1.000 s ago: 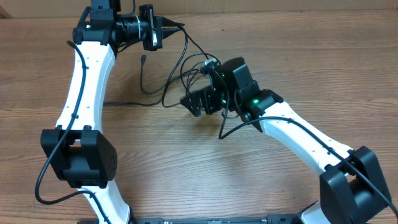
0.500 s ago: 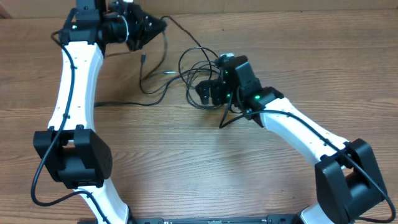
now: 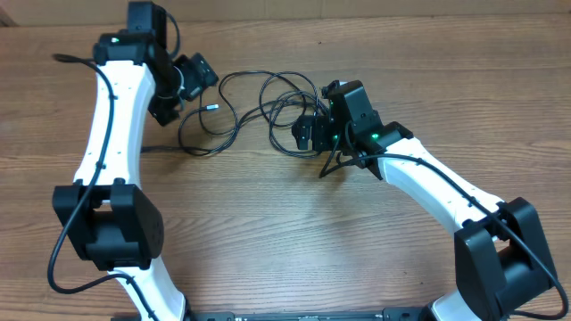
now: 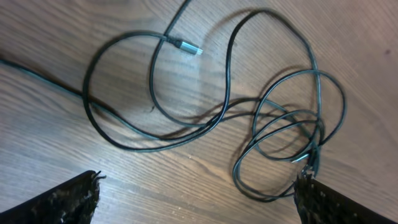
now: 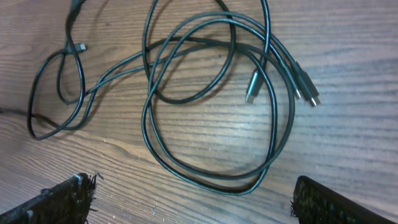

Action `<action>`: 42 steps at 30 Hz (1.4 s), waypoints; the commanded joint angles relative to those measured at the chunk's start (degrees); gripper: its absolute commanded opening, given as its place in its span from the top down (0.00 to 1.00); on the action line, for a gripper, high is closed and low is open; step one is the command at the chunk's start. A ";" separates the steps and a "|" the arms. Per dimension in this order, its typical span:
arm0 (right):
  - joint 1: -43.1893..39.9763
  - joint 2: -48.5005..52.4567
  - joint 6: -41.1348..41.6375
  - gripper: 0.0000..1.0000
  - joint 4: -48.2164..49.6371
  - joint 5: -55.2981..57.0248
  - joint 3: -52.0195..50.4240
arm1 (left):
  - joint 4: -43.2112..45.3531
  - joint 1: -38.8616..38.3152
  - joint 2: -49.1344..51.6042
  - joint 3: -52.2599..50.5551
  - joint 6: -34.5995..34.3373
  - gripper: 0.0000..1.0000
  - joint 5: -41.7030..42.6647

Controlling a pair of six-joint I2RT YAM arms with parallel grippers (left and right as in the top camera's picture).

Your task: Untangle cables

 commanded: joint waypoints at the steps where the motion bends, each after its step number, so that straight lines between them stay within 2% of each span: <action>1: 0.11 0.13 1.57 0.00 -2.12 0.50 0.87 | 3.10 -4.24 -0.72 -6.32 6.80 0.00 -6.64; 3: 0.11 0.13 1.57 0.00 -3.80 0.52 0.87 | 6.43 -7.21 -0.66 -10.88 13.20 0.00 -14.21; 5: 0.11 0.13 1.55 0.00 -4.63 0.52 0.87 | 10.49 -9.60 -0.66 -14.67 16.13 0.00 -16.96; 10: 0.11 0.13 1.55 0.00 -4.85 0.52 0.87 | 23.96 -12.44 -0.63 -20.33 13.88 0.04 -16.85; 12: 0.11 0.13 1.55 0.00 -5.05 0.52 0.87 | 29.83 -12.55 -0.52 -22.14 12.85 0.09 -16.87; 17: 0.11 0.13 1.53 0.00 -5.20 0.55 0.87 | 35.21 -12.39 2.47 -22.64 10.84 0.11 -16.83; 20: 0.11 0.13 1.55 0.00 -5.66 0.52 0.87 | 39.67 -12.57 6.03 -22.64 10.01 0.16 -16.02; 24: 0.11 0.13 1.55 0.00 -6.78 0.50 0.87 | 42.71 -12.50 10.10 -22.64 9.57 0.28 -15.65; 25: 0.11 0.13 1.55 0.00 -7.41 0.50 0.87 | 43.32 -12.26 10.73 -22.64 9.33 0.28 -15.65; 26: 0.11 0.13 1.55 0.00 -7.76 0.50 0.87 | 43.54 -12.00 10.93 -22.62 8.52 0.34 -15.65; 27: 0.11 0.13 1.57 0.00 -7.87 0.48 0.87 | 43.71 -11.76 10.93 -22.62 8.28 0.50 -15.63; 28: 0.11 0.13 1.57 0.00 -7.85 0.46 0.87 | 43.76 -11.52 10.91 -22.47 8.28 0.69 -15.45; 29: 0.11 0.13 1.57 0.00 -7.78 0.46 0.87 | 43.30 -11.15 10.51 -21.35 8.44 0.94 -14.19; 33: 0.11 0.11 1.57 0.00 -7.48 -0.94 0.90 | 32.35 -9.81 6.49 -12.17 13.40 0.96 -9.94; 34: 0.09 0.11 1.57 0.00 -7.04 -2.19 0.96 | 26.38 -9.27 4.20 -6.93 15.02 0.96 -10.05; 37: 0.09 0.04 1.57 0.00 -3.93 -7.13 1.01 | 15.87 -8.48 -1.42 4.11 17.64 0.96 -9.05; 42: 0.11 0.04 1.55 0.00 6.49 -20.04 1.01 | 7.76 -8.39 -11.37 16.35 21.07 0.96 -0.55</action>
